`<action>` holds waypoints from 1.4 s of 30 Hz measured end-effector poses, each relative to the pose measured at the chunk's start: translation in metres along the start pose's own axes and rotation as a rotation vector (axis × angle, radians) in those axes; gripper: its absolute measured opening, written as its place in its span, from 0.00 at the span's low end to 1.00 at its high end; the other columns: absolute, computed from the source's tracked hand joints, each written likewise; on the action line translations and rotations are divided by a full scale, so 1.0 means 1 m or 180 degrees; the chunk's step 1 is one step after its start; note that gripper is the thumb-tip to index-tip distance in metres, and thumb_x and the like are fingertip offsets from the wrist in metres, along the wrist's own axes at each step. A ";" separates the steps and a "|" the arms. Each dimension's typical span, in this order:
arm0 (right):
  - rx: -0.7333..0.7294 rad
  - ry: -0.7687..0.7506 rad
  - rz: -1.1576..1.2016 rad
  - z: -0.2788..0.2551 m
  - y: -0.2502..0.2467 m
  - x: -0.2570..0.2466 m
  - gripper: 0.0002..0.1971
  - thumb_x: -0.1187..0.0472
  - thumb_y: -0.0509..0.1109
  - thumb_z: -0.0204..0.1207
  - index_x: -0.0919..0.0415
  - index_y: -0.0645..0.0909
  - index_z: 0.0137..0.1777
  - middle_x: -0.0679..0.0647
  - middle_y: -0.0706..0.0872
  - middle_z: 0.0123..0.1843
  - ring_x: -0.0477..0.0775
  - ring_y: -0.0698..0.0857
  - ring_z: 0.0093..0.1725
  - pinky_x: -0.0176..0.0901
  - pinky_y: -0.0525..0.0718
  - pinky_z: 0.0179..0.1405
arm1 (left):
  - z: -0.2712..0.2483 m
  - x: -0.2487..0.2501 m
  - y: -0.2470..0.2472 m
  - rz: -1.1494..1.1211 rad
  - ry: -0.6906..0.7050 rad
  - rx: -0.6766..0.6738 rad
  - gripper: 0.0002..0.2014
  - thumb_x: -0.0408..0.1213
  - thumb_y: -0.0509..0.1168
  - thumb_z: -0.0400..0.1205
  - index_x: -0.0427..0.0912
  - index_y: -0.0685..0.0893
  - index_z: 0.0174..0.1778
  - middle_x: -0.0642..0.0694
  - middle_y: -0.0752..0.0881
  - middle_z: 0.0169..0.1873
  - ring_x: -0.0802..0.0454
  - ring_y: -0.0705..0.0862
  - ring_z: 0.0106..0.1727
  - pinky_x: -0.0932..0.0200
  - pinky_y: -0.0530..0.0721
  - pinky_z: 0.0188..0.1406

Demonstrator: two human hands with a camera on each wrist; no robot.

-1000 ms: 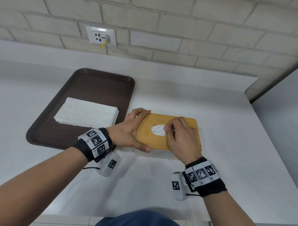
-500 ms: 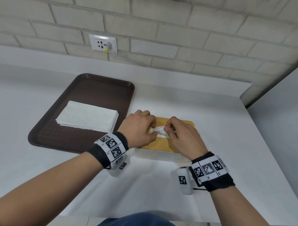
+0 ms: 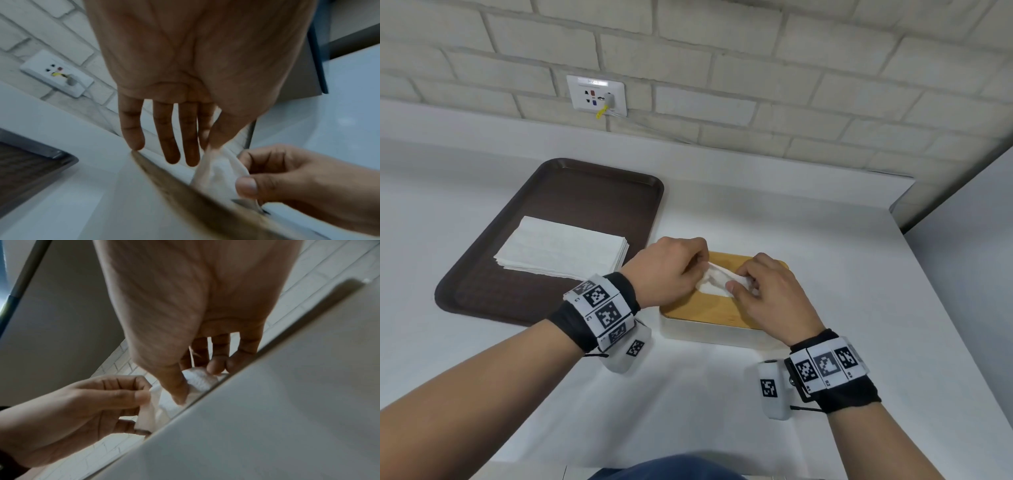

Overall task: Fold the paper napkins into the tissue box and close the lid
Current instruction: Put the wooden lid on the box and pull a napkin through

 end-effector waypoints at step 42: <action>-0.0849 -0.0327 -0.0155 0.008 -0.048 0.023 0.08 0.51 0.74 0.81 0.42 0.77 0.43 0.40 0.88 0.57 0.44 0.84 0.51 0.44 0.83 0.54 | 0.009 -0.010 0.019 0.0054 0.0360 0.0068 0.14 0.50 0.70 0.87 0.44 0.91 0.58 0.48 0.89 0.45 0.53 0.79 0.43 0.57 0.72 0.45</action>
Point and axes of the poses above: each hand's wrist, its own z-axis towards the middle knuckle, its own y-axis out of the palm, x = y × z, the point moved 1 cm from there along z, towards the middle knuckle
